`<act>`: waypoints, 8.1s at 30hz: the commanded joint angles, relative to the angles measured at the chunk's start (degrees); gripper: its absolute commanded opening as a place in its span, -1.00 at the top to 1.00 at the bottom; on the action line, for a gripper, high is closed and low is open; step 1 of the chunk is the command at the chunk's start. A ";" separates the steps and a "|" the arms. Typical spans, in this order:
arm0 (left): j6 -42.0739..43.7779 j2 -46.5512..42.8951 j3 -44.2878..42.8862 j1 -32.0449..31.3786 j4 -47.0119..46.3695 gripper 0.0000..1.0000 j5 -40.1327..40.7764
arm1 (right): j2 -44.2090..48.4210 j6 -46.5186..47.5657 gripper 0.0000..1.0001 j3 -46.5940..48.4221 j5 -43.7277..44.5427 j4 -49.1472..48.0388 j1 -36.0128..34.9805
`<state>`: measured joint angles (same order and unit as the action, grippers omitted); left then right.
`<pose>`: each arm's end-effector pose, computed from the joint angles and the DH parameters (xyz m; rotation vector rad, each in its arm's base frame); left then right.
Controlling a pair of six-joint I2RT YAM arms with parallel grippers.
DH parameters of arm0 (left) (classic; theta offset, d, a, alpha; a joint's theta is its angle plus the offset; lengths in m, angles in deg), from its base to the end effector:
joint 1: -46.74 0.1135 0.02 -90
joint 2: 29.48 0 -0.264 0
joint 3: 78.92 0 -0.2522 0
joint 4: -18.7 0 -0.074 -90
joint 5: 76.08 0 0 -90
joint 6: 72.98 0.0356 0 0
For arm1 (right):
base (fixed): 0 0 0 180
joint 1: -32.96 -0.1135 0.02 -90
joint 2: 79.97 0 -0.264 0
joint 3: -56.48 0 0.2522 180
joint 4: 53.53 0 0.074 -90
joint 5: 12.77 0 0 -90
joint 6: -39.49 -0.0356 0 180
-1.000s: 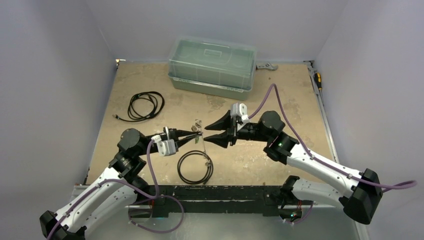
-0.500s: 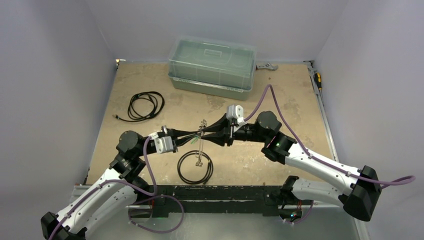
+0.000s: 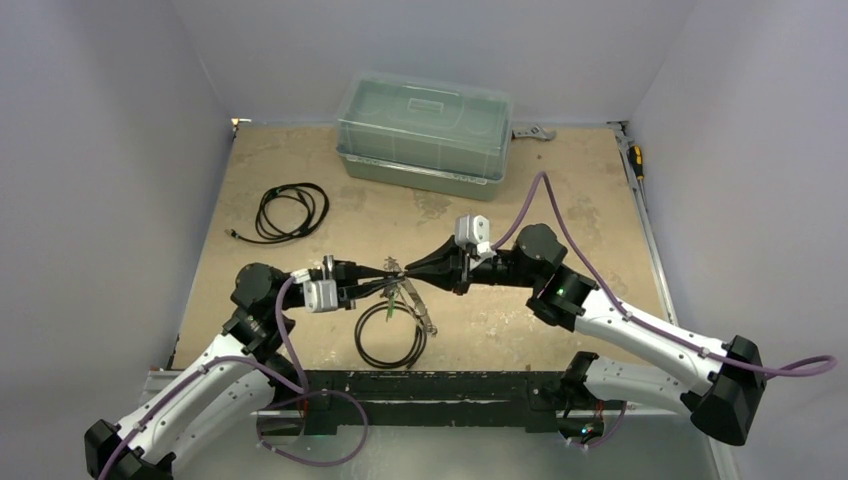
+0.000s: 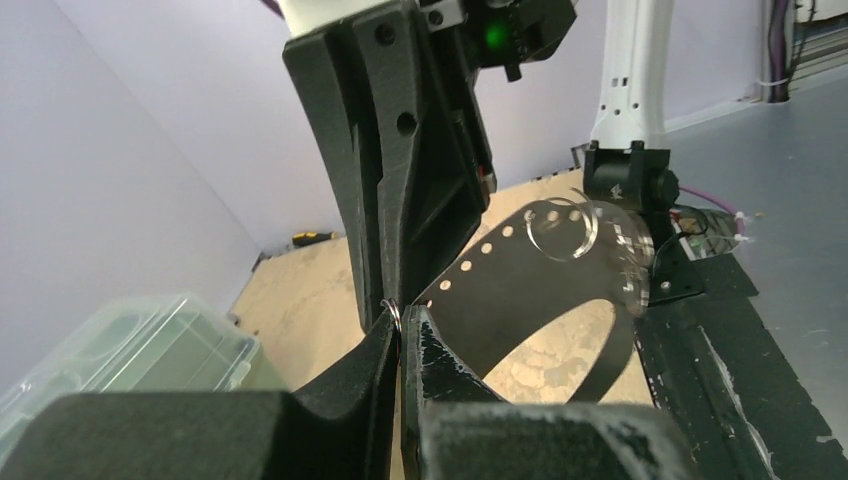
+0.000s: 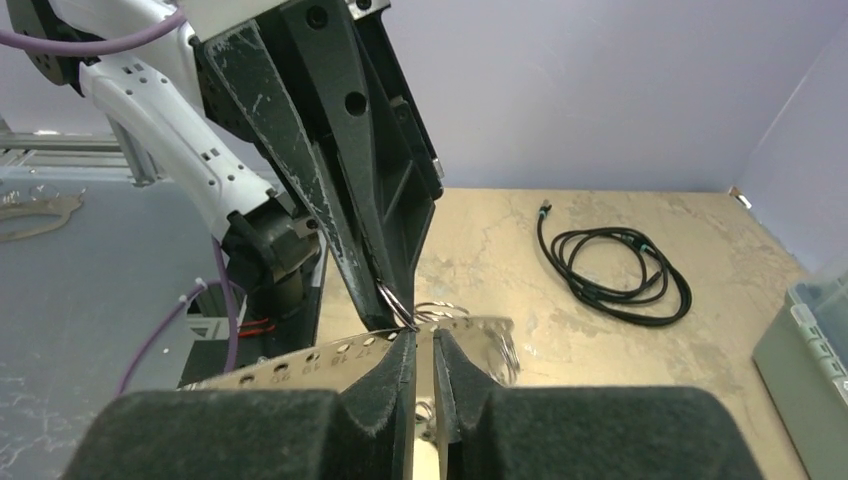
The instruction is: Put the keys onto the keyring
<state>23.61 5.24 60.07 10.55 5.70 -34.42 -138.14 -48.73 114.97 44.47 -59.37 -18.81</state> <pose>0.1020 -0.1076 0.3238 1.1398 0.8371 -0.9488 0.1311 0.1975 0.3504 -1.1187 1.1225 1.1100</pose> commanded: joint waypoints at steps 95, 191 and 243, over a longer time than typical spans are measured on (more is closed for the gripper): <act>-31.22 -2.67 17.31 -1.27 -36.76 1.00 8.31 | -2.57 -5.83 0.42 -0.37 -6.01 -5.95 -3.68; 27.44 6.35 -21.29 -1.29 54.45 0.50 4.32 | -4.54 16.65 1.00 7.21 20.88 16.39 -12.46; 2.62 -8.31 -2.32 -2.31 12.68 1.00 1.88 | -0.63 12.81 0.45 3.93 19.48 10.86 -14.15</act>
<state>33.80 -1.60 56.11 8.69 32.65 -30.95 -139.17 -35.11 118.82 65.52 -45.44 -32.97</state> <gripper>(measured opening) 0.009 0.266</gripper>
